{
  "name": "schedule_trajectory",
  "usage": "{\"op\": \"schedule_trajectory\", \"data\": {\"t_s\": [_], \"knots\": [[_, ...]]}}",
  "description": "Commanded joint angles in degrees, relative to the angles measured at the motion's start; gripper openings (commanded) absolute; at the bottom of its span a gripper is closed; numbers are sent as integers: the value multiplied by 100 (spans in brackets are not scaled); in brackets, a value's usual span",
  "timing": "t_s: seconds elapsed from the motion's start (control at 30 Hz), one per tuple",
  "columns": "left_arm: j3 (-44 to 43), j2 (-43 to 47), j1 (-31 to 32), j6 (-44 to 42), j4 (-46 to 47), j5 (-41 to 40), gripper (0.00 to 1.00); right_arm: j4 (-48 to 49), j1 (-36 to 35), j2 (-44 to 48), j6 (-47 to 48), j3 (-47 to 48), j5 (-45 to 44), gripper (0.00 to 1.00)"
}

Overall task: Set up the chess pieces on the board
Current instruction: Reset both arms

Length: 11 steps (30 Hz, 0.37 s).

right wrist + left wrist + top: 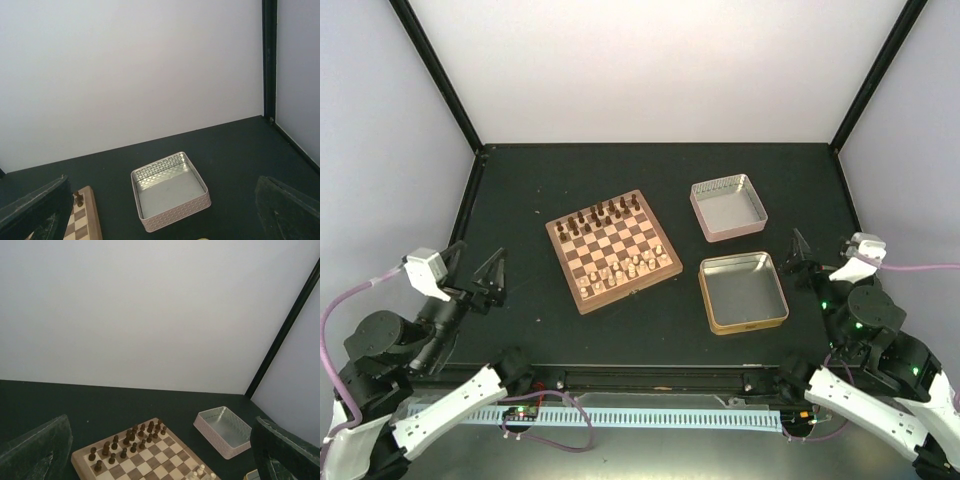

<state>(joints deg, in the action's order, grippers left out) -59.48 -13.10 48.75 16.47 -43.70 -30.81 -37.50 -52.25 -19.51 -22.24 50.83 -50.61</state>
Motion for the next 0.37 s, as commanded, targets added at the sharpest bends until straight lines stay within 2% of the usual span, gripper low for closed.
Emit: {"op": "schedule_trajectory", "data": {"t_s": [0.0,0.33], "knots": [[-85,96,-27,-118,-243,-130,99,-98,22,95,81,128,-287,100],[-57,169,-28,-116,-192,-219,99,-39,23,96,36,69,-267,100]]}}
